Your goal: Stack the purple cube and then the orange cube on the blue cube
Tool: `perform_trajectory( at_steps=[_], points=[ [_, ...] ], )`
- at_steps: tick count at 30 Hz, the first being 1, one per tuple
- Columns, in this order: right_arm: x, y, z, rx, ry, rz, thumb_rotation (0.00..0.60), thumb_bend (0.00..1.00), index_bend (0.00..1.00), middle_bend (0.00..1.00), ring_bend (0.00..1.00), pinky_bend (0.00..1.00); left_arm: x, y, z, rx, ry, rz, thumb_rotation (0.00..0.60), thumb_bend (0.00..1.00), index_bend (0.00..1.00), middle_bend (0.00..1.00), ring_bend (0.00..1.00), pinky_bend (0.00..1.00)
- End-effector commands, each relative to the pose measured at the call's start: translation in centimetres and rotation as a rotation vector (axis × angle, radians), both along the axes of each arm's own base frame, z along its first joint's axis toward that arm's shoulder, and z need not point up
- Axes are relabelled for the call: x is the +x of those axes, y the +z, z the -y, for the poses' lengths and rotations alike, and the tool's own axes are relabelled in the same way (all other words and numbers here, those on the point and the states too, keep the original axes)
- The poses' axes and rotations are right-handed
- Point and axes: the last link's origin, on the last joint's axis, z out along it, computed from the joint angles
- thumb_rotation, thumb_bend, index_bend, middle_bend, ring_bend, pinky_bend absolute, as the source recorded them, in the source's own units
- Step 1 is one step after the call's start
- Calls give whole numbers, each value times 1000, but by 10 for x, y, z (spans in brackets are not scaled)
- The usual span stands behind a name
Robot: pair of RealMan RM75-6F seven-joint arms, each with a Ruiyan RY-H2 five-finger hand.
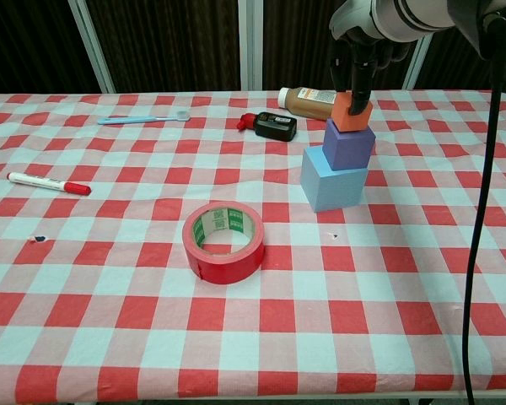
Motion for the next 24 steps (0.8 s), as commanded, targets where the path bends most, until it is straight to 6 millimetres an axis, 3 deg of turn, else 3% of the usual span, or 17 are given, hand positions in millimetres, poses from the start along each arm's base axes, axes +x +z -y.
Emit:
perform_trajectory(
  at_steps=[1, 11, 19, 24],
  points=[
    [0, -1, 0, 2, -2, -6, 600, 176, 565, 1000, 1000, 988, -1, 0, 0, 1, 2, 0, 600, 157, 163, 115, 65, 210],
    [-3, -3, 0, 5, -10, -12, 600, 173, 546, 1000, 1000, 988, -2, 0, -1, -1, 1, 7, 600, 157, 163, 116, 65, 210],
    [-2, -2, -1, 17, -20, 6, 600, 99, 318, 1000, 1000, 988, -1, 0, -1, 1, 0, 8, 600, 157, 163, 115, 65, 210],
    [3, 16, -1, -14, -8, 53, 600, 70, 214, 1000, 1000, 988, 1, 1, -1, 3, -3, 3, 600, 157, 163, 115, 65, 210]
  ],
)
